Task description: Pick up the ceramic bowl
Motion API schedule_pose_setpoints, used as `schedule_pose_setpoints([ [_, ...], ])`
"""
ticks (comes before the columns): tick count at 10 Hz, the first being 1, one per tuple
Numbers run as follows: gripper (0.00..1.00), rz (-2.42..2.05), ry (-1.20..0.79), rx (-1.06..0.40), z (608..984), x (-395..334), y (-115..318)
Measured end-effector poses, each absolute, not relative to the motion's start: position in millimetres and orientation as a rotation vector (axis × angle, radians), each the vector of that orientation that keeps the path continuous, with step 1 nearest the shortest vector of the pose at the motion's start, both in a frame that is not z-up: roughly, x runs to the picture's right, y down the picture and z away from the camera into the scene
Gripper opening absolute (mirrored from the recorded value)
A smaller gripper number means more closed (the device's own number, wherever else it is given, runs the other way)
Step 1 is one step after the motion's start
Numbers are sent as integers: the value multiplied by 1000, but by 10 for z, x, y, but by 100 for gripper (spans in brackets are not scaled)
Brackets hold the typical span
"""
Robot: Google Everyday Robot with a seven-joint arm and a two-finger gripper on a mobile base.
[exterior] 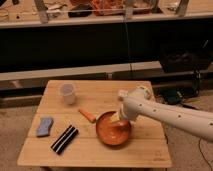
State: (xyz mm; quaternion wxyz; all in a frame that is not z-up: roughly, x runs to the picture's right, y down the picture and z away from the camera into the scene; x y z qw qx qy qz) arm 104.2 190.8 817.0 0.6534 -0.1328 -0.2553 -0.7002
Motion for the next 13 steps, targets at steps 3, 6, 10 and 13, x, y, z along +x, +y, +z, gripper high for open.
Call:
schedule_pose_setpoints([
  [3,80,-1588,-589,-303,8184,1050,1932],
  [6,80,-1589,-593,-304,8188,1043,1939],
  [10,80,-1590,-593,-303,8189,1037,1939],
  [13,80,-1589,-593,-304,8189,1042,1940],
])
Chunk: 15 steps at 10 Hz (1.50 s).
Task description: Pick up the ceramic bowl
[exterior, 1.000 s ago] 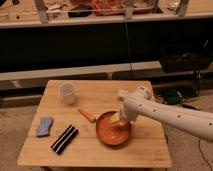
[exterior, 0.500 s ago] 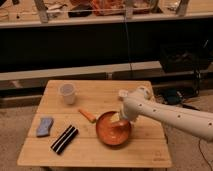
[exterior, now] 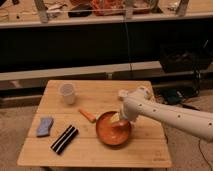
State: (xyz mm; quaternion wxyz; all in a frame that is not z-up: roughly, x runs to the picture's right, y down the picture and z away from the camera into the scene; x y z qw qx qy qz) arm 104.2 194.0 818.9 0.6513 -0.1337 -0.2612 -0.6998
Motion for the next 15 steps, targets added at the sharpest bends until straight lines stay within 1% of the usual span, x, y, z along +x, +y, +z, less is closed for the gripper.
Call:
schedule_pose_setpoints([
  [15,80,-1567,-606,-322,8197,1044,1983],
])
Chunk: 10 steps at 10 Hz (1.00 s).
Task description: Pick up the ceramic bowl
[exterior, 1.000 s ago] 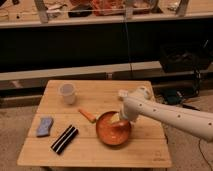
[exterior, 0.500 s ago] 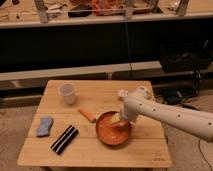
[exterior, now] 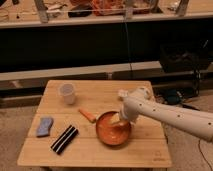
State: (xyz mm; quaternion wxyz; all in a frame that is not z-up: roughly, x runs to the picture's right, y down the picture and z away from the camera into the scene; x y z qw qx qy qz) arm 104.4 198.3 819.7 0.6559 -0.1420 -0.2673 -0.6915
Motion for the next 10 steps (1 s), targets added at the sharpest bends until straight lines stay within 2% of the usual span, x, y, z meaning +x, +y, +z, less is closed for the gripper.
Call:
schedule_pose_setpoints([
  [10,78,-1550,-606,-330,8207,1047,1993],
])
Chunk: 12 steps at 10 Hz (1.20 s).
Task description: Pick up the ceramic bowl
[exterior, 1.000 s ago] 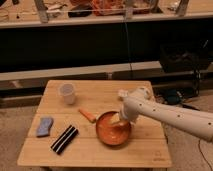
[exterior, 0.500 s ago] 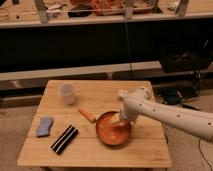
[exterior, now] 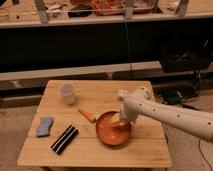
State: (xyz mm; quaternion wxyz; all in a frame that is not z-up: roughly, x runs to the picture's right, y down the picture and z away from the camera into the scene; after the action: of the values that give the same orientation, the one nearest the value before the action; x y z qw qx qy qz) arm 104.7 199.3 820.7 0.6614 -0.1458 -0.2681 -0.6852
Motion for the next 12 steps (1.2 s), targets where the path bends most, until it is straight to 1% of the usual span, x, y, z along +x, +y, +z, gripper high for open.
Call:
schedule_pose_setpoints([
  [2,77,-1545,-606,-331,8209,1052,1989],
  [3,74,-1544,-606,-332,8210,1054,1990],
  [4,65,-1542,-607,-333,8210,1053,1989],
  [5,61,-1540,-607,-334,8212,1053,1989],
  [7,61,-1534,-605,-336,8213,1071,1990],
  [8,60,-1533,-606,-336,8213,1069,1988],
  [9,54,-1531,-607,-337,8212,1070,1986],
  [10,46,-1531,-607,-337,8208,1074,1983],
  [12,24,-1529,-608,-338,8204,1080,1984],
])
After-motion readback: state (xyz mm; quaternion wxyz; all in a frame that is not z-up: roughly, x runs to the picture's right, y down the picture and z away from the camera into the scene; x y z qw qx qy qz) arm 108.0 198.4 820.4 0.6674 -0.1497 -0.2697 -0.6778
